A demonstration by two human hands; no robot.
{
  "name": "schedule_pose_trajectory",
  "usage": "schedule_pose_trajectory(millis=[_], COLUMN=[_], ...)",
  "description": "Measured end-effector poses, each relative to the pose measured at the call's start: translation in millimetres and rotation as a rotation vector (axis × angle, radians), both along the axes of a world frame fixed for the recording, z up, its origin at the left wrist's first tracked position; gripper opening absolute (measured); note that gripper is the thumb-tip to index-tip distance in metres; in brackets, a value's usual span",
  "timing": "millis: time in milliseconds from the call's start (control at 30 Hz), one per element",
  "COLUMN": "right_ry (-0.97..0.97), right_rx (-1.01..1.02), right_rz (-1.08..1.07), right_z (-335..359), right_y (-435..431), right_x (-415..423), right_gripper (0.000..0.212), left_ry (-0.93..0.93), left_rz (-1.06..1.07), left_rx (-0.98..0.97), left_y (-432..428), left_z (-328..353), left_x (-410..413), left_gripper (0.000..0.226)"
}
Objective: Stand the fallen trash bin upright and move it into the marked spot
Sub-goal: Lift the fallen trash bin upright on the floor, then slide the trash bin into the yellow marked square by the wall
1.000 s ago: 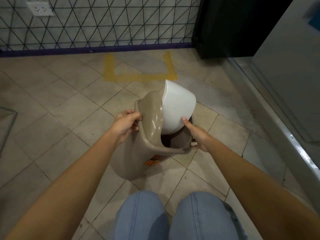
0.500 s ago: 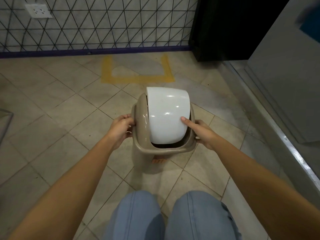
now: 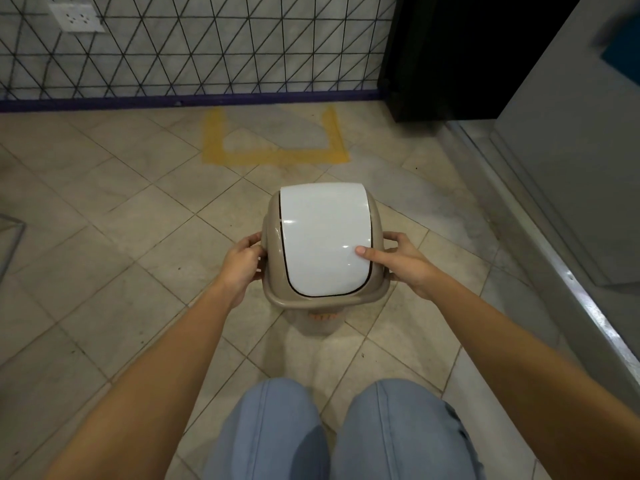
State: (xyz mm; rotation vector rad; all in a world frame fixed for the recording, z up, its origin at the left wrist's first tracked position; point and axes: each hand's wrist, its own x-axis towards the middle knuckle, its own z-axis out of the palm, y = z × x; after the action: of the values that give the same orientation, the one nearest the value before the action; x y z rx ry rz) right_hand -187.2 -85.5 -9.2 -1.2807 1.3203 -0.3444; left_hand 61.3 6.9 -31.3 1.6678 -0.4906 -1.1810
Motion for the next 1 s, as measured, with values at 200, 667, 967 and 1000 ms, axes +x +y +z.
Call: schedule_pose_trajectory(millis=[200, 667, 967, 1000], right_ry=[0.033, 0.244, 0.232, 0.239], right_rx=[-0.058, -0.498, -0.558, -0.562], right_rz=[0.008, 0.187, 0.181, 0.189], right_z=[-7.6, -6.3, -2.3, -2.1], right_y=[6.5, 30.4, 43.1, 43.5], right_x=[-4.8, -0.1, 8.5, 8.6], right_gripper=[0.109, 0.136, 0.151, 0.152], left_ry=[-0.031, -0.224, -0.587, -0.642], left_rz=[0.013, 0.038, -0.051, -0.108], left_rx=[-0.038, -0.074, -0.271, -0.283], left_y=[2.4, 15.6, 34.8, 37.5], left_z=[-2.0, 1.4, 5.2, 3.4], left_x=[-7.0, -12.9, -24.3, -24.4], left_gripper=[0.049, 0.035, 0.045, 0.055])
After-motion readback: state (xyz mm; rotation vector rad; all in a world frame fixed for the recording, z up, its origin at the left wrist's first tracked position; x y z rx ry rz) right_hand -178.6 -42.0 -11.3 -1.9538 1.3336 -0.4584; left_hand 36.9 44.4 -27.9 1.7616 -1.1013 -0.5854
